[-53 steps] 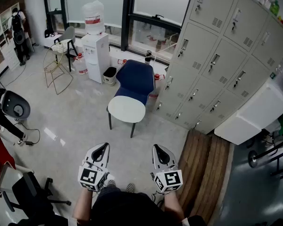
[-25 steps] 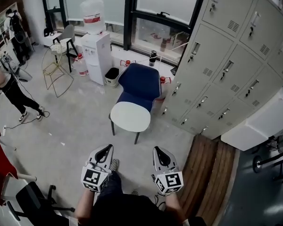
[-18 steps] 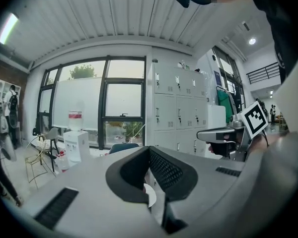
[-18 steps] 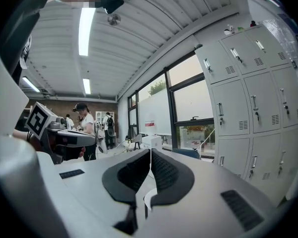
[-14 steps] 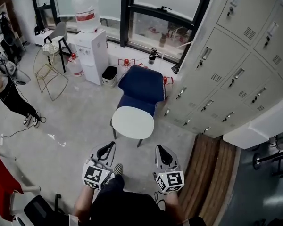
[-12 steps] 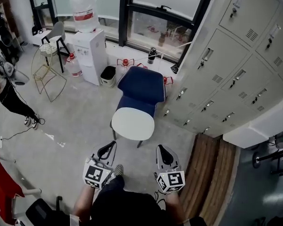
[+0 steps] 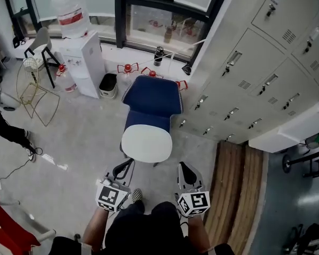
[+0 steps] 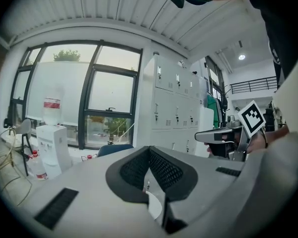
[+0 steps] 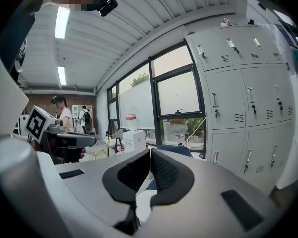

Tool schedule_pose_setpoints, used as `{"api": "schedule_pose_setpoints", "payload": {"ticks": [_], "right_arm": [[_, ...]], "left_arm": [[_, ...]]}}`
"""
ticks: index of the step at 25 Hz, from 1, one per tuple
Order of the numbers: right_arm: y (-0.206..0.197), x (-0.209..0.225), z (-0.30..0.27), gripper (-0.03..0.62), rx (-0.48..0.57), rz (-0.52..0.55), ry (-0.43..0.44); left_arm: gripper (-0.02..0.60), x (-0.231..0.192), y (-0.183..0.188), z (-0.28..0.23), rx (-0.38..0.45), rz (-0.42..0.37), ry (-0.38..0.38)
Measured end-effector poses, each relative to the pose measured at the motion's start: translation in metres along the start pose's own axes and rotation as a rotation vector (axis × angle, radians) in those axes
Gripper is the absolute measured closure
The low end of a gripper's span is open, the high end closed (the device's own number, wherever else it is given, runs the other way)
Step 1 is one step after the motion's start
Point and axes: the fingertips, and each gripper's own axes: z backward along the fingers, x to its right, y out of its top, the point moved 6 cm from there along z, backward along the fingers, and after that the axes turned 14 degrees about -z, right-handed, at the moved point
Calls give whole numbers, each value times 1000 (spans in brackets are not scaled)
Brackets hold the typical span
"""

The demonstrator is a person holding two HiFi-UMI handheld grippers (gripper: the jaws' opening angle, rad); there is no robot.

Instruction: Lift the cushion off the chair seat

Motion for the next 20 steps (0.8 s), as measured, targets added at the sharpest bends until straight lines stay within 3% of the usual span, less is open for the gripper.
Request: {"api": "schedule_pose_setpoints", "payload": {"ticks": [6, 9, 20], "right_arm": [[-1, 22, -37, 566, -8, 18, -44], [-3, 44, -54, 566, -17, 4, -63], [-33, 159, -143, 566, -85, 8, -49]], "left_arm": [[565, -26, -18, -46, -5, 15, -20], [565, -34, -26, -71, -47, 9, -35], [565, -40, -89, -189, -144, 25, -1]]}}
